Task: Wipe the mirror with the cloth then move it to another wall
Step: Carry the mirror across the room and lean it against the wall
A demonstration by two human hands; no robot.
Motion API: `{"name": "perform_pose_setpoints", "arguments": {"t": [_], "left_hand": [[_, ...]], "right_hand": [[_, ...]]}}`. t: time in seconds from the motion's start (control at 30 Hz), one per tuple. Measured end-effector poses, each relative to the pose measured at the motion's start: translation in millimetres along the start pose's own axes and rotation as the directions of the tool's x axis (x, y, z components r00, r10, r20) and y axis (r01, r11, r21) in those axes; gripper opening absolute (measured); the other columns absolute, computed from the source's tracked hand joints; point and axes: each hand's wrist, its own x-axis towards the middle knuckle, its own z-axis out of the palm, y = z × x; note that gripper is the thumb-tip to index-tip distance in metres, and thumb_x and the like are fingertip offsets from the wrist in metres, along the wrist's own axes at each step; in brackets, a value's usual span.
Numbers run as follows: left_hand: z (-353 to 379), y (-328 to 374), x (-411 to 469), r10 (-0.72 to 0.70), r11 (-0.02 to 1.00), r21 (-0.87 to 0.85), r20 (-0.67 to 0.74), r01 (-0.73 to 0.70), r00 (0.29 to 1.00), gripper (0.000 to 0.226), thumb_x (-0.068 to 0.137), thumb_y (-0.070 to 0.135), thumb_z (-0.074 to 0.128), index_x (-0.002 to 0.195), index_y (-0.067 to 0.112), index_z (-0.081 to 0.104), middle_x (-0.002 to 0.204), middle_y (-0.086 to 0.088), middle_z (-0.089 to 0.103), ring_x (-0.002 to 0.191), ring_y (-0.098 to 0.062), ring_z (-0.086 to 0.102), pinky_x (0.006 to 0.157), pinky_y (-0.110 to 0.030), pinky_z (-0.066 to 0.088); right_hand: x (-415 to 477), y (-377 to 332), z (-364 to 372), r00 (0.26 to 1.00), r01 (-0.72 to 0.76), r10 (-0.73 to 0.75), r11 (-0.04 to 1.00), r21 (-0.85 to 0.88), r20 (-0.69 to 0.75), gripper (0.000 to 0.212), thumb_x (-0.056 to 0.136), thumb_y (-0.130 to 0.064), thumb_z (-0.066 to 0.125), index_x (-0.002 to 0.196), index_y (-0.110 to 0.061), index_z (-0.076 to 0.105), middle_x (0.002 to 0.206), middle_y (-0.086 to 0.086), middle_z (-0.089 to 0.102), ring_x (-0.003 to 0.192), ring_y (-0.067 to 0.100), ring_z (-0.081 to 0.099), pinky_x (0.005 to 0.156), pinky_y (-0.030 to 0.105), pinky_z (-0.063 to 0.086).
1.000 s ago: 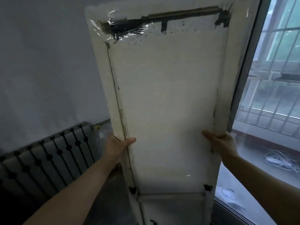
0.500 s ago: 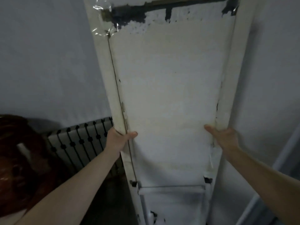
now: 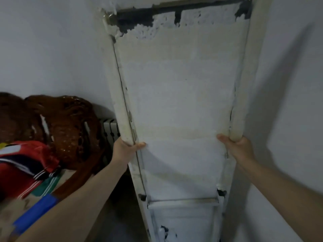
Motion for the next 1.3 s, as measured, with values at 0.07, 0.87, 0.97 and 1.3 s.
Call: {"name": "perform_pose_setpoints", "arguments": {"t": [0.07,0.87,0.97,1.3], "left_hand": [[-3,0,-9,0.002,1.000,0.006,-0.043,-0.002,0.999,0.037,0.069,0.004,0.080,0.101,0.019,0.067,0.092,0.011,0.069,0.075,0.004,0.069,0.068,-0.021,0.059],[-49,-7,-67,-0.066,0.993,0.066,-0.352,0.095,0.934,0.054,0.062,0.007,0.085,0.113,0.006,0.067,0.104,-0.003,0.072,0.095,-0.017,0.069,0.089,-0.039,0.055],[-50,-9,-73,-0.068,0.995,0.046,-0.351,0.090,0.934,0.052,0.063,0.003,0.084,0.112,0.006,0.067,0.099,0.002,0.072,0.091,-0.012,0.068,0.083,-0.032,0.056],[-20,-4,-79,-0.085,0.995,0.018,-0.293,0.095,0.952,0.041,0.069,0.004,0.081,0.105,0.017,0.066,0.108,-0.003,0.070,0.103,-0.023,0.066,0.091,-0.042,0.053]], "right_hand": [[7,1,5,0.999,0.002,-0.001,1.000,-0.014,0.052,0.032,0.067,-0.032,0.081,0.089,-0.014,0.067,0.080,0.000,0.068,0.070,0.012,0.063,0.057,0.023,0.052],[34,-30,78,0.867,0.006,0.011,0.999,-0.033,0.498,0.027,0.084,-0.028,0.068,0.099,-0.013,0.051,0.083,-0.001,0.057,0.072,0.015,0.053,0.059,0.013,0.051],[37,-31,90,0.844,-0.003,0.014,1.000,-0.020,0.537,0.030,0.084,-0.026,0.068,0.102,-0.004,0.058,0.099,0.013,0.064,0.078,0.023,0.059,0.080,0.040,0.055],[64,-11,110,0.846,-0.122,0.039,0.985,0.122,0.532,0.062,0.085,-0.022,0.067,0.138,-0.015,0.034,0.126,0.002,0.049,0.111,0.023,0.051,0.093,0.035,0.044]]}}
